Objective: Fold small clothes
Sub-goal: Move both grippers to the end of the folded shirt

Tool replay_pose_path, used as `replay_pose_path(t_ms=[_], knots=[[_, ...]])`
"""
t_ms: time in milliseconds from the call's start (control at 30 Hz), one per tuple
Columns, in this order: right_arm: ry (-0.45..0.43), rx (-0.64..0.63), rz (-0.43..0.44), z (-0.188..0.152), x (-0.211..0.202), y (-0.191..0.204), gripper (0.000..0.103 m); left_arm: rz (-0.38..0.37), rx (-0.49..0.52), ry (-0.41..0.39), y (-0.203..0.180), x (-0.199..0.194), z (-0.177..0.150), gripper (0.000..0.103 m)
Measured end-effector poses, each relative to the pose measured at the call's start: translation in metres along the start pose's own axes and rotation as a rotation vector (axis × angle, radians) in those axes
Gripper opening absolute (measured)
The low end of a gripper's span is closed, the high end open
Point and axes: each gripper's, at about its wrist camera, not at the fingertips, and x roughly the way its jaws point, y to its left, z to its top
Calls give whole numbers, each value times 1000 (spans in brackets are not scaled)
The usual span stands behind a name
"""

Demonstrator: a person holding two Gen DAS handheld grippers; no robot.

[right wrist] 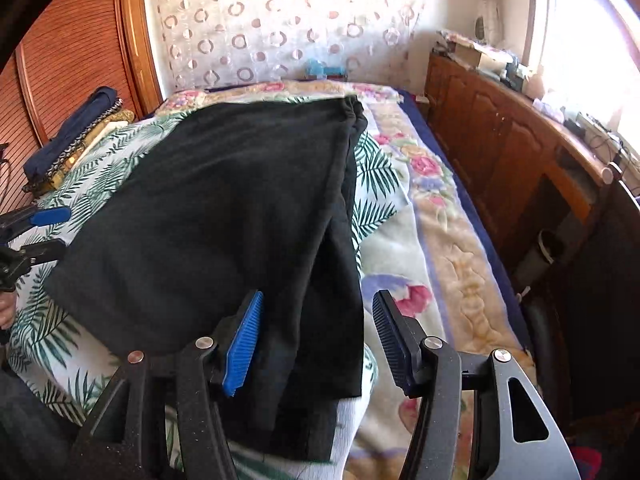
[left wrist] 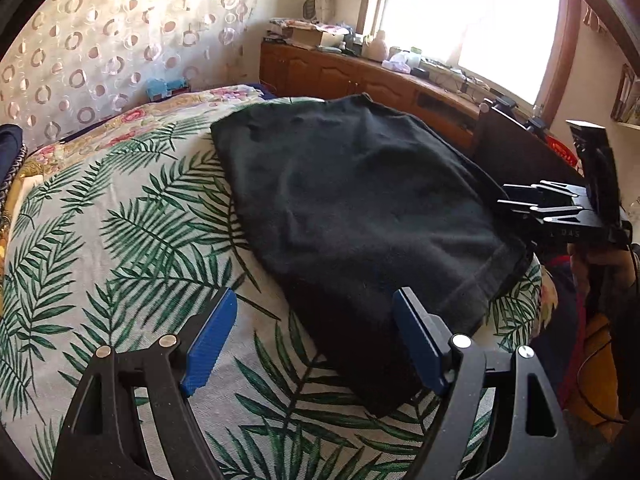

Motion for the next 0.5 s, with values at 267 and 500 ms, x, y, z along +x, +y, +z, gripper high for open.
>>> replay_pose_path(t_ms=[267, 500], knots=[[28, 32, 32, -4, 12, 13, 58, -78, -14, 69, -3, 10, -6, 59], [38, 13, 78, -3, 15, 15, 55, -93, 8, 85, -10, 9, -8, 56]])
